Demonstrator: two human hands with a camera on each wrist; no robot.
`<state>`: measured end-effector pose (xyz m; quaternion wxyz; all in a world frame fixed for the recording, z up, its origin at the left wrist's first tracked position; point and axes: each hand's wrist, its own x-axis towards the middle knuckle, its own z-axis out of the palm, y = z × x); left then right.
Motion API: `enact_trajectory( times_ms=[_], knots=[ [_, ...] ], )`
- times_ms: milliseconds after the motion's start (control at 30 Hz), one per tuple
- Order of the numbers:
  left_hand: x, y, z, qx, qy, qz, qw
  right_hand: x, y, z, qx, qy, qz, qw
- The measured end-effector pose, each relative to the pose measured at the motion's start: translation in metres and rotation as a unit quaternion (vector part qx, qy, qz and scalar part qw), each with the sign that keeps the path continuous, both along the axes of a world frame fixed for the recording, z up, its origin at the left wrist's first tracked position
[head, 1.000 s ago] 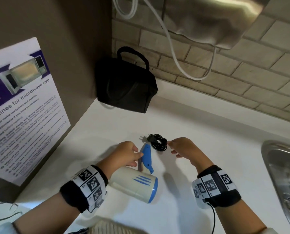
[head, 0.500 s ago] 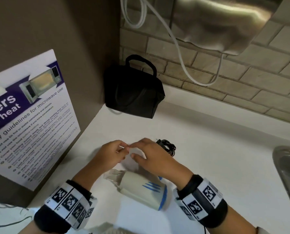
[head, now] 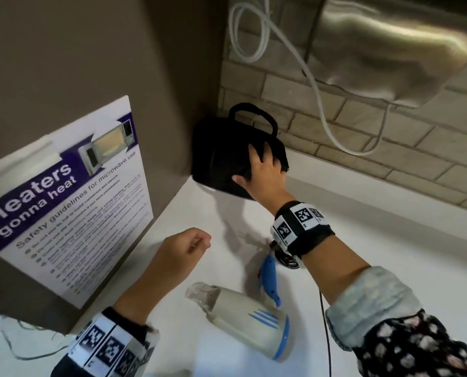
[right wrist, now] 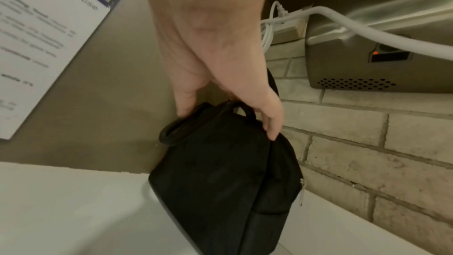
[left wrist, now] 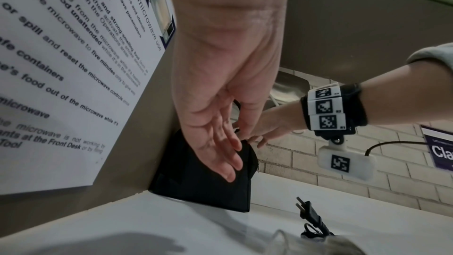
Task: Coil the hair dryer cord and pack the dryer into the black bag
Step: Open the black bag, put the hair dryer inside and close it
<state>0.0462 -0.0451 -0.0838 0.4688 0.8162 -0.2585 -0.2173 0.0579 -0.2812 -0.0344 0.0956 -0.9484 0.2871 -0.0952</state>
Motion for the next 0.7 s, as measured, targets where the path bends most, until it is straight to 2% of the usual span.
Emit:
enact_trajectory(
  times_ms=[133,300,433,567,700],
  knots=[
    [0.002,0.001,0.003,-0.015,0.001,0.007,1.000,0.011,-0.002,0.000,0.026,-0.011,-0.045,0.999],
    [0.003,0.001,0.009,-0.037,-0.009,0.011,0.999,0.015,-0.008,-0.003,0.020,-0.080,-0.010,0.997],
    [0.003,-0.001,0.020,-0.067,-0.032,0.013,0.997,0.013,-0.015,0.003,-0.006,-0.050,-0.037,0.998],
    [0.000,-0.003,0.036,-0.105,-0.122,0.025,0.987,-0.003,-0.011,0.008,0.000,-0.086,-0.011,0.996],
    [-0.002,-0.002,0.059,-0.158,-0.262,0.012,0.952,-0.030,0.007,0.014,0.017,-0.132,0.050,0.990]
  ],
)
